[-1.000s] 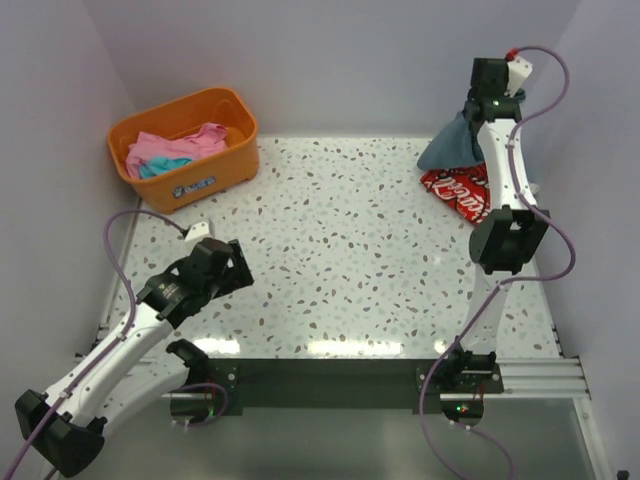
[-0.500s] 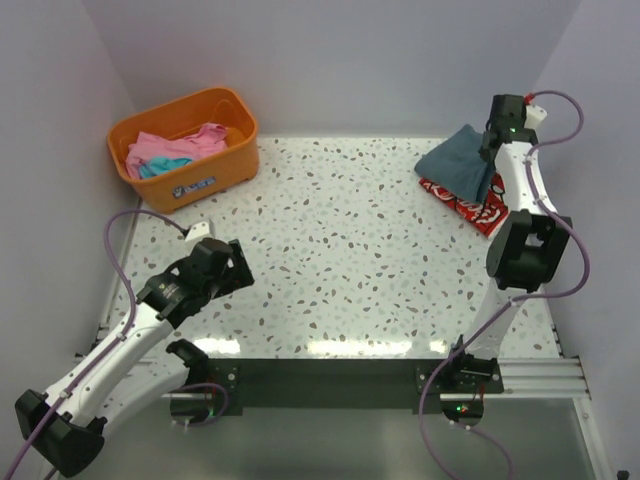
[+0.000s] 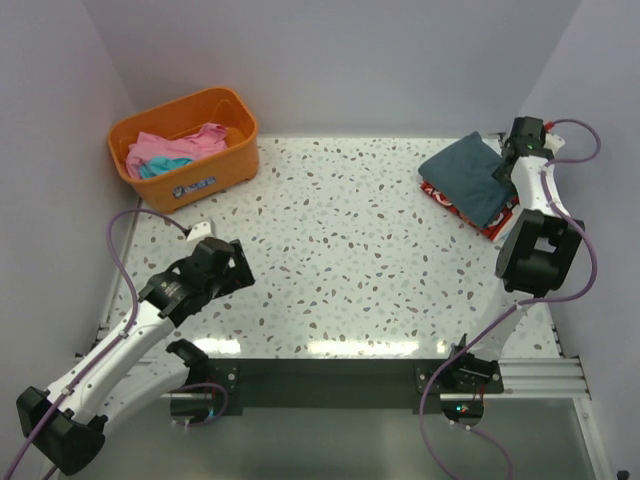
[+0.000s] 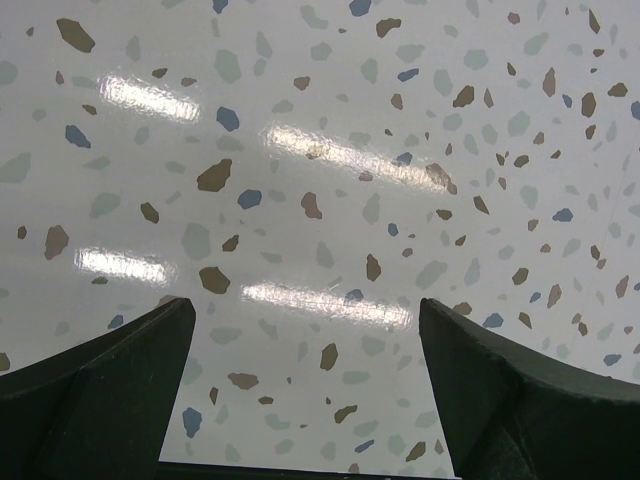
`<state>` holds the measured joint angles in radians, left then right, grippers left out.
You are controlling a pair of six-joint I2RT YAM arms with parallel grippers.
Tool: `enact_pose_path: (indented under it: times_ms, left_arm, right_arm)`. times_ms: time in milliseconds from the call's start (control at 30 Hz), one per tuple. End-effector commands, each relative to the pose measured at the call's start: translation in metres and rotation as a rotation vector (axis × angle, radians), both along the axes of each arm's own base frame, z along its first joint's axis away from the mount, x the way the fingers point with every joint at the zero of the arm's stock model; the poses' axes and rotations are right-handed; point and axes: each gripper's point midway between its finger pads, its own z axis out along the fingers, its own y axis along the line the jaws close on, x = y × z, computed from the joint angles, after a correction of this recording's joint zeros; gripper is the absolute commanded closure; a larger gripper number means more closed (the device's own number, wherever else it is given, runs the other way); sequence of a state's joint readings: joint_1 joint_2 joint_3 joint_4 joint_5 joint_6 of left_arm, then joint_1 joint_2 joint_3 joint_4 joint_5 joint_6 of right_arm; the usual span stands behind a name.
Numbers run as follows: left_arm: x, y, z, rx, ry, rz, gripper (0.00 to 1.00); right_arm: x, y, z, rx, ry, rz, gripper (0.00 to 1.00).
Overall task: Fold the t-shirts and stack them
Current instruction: Neatly place the folded tshirt to the corner
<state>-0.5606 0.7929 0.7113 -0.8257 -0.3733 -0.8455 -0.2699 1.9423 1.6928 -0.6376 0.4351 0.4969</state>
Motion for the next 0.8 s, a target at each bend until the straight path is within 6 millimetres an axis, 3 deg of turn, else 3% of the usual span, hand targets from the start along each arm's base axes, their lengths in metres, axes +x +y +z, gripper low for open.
enact_pose_path:
  times_ms: [0, 33, 67, 133, 167, 233, 300, 367, 400, 433, 467, 500, 533, 567, 600, 633, 667, 733, 767]
  left_arm:
    - [0.007, -0.001, 0.013, -0.011, -0.044, 0.007, 0.0]
    - [0.008, -0.001, 0.013, -0.011, -0.044, 0.008, 0.0]
    - [0.007, 0.0, 0.013, -0.011, -0.043, 0.009, 0.0]
    - [0.007, 0.0, 0.013, -0.011, -0.044, 0.01, 0.0]
    - [0.007, 0.0, 0.013, -0.011, -0.044, 0.01, 0.0]
    - [0.007, 0.0, 0.013, -0.011, -0.044, 0.01, 0.0]
    - [0.008, -0.001, 0.013, -0.013, -0.045, 0.009, 0.0]
    - [0.008, -0.001, 0.012, -0.012, -0.046, 0.01, 0.0]
    - [0.009, 0.0, 0.013, -0.008, -0.049, 0.016, 0.0]
    - [0.009, 0.001, 0.013, -0.007, -0.046, 0.024, 0.0]
    - [0.008, 0.002, 0.013, -0.004, -0.042, 0.026, 0.0]
    - [0.008, 0.002, 0.014, -0.005, -0.046, 0.027, 0.0]
    - [0.009, 0.002, 0.015, -0.008, -0.051, 0.027, 0.0]
    - [0.008, 0.002, 0.016, -0.011, -0.057, 0.028, 0.0]
    - [0.008, 0.002, 0.016, -0.01, -0.058, 0.029, 0.0]
    - [0.008, 0.003, 0.017, -0.015, -0.062, 0.033, 0.0]
    - [0.007, 0.003, 0.018, -0.017, -0.065, 0.036, 0.0]
    - [0.007, 0.005, 0.019, -0.021, -0.073, 0.047, 0.0]
    - [0.007, 0.005, 0.021, -0.028, -0.084, 0.047, 0.0]
  right_arm:
    - [0.004, -0.006, 0.009, -0.021, -0.025, -0.014, 0.47]
    - [0.004, -0.005, 0.011, -0.02, -0.027, -0.013, 0.41]
    - [0.002, -0.004, 0.014, -0.018, -0.03, -0.016, 0.27]
    - [0.001, -0.003, 0.028, -0.02, -0.059, -0.015, 0.16]
    - [-0.001, -0.003, 0.034, -0.024, -0.067, -0.015, 0.01]
    - [-0.007, -0.001, 0.051, -0.031, -0.095, -0.007, 0.01]
    - [-0.014, 0.009, 0.051, -0.003, -0.103, 0.02, 0.01]
    - [-0.015, 0.03, 0.073, 0.028, -0.199, 0.092, 0.01]
    - [-0.022, 0.047, 0.06, 0.051, -0.178, 0.13, 0.01]
    - [-0.029, 0.059, 0.076, 0.048, -0.22, 0.163, 0.02]
    - [-0.035, 0.069, 0.077, 0.044, -0.221, 0.188, 0.01]
    - [-0.044, 0.092, 0.063, 0.056, -0.18, 0.235, 0.01]
    - [-0.057, 0.105, 0.078, 0.046, -0.215, 0.258, 0.01]
    - [-0.064, 0.118, 0.077, 0.05, -0.221, 0.289, 0.01]
    - [-0.076, 0.144, 0.056, 0.076, -0.203, 0.348, 0.01]
    - [-0.089, 0.155, 0.047, 0.102, -0.191, 0.381, 0.01]
    - [-0.109, 0.178, 0.036, 0.16, -0.224, 0.44, 0.01]
    - [-0.129, 0.197, 0.022, 0.239, -0.255, 0.493, 0.01]
    - [-0.142, 0.202, 0.034, 0.256, -0.325, 0.506, 0.01]
